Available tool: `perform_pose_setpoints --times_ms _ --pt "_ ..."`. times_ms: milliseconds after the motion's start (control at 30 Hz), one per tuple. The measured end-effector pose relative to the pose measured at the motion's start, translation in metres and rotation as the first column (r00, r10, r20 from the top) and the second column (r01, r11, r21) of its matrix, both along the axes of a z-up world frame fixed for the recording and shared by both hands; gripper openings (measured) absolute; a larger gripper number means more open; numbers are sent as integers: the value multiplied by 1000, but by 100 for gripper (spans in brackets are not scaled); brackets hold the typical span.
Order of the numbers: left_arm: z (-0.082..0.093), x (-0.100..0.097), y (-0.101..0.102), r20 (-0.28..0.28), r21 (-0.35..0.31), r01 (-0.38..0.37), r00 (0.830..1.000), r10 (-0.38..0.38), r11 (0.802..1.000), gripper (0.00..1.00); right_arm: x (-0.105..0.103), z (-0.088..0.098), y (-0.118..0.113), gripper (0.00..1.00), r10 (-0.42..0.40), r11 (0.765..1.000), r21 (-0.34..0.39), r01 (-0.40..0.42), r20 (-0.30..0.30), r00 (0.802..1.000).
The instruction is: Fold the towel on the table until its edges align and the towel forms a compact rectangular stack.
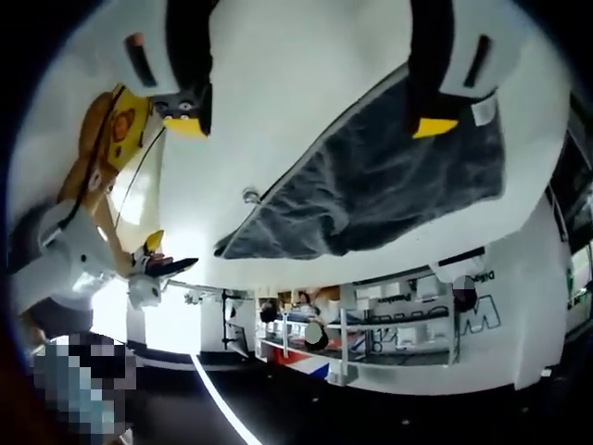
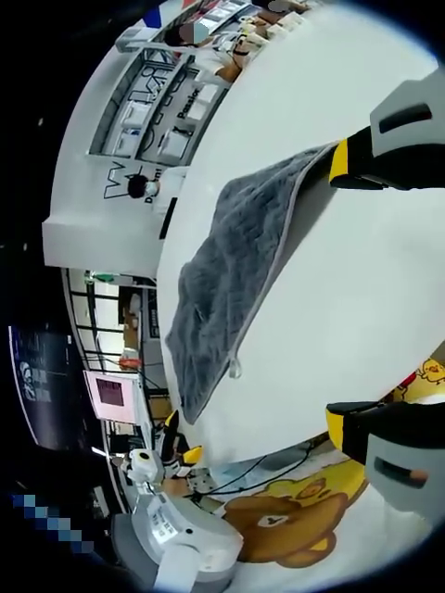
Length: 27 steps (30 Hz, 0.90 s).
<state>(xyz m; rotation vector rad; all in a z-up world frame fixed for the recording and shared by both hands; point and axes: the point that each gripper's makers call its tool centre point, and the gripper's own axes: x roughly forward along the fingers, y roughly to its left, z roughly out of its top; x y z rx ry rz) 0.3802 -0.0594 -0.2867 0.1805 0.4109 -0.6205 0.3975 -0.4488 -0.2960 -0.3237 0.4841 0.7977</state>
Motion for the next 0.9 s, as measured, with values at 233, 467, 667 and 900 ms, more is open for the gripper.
perform_pose_setpoints --times_ms 233,467,667,900 --pt "5 0 -6 15 -17 5 1000 -4 1000 97 1 -1 2 99 7 1000 0 -7 -4 1000" --pt "2 -1 -9 2 -14 7 1000 -7 1000 98 1 -1 2 99 16 1000 -3 -16 -9 1000" --pt "1 0 -9 -4 -16 -1 1000 1 1000 99 2 -2 3 99 22 1000 -3 -22 -12 1000" --pt "1 -2 -10 -7 -14 -6 1000 6 1000 99 3 -3 5 99 28 1000 -3 -28 -18 999"
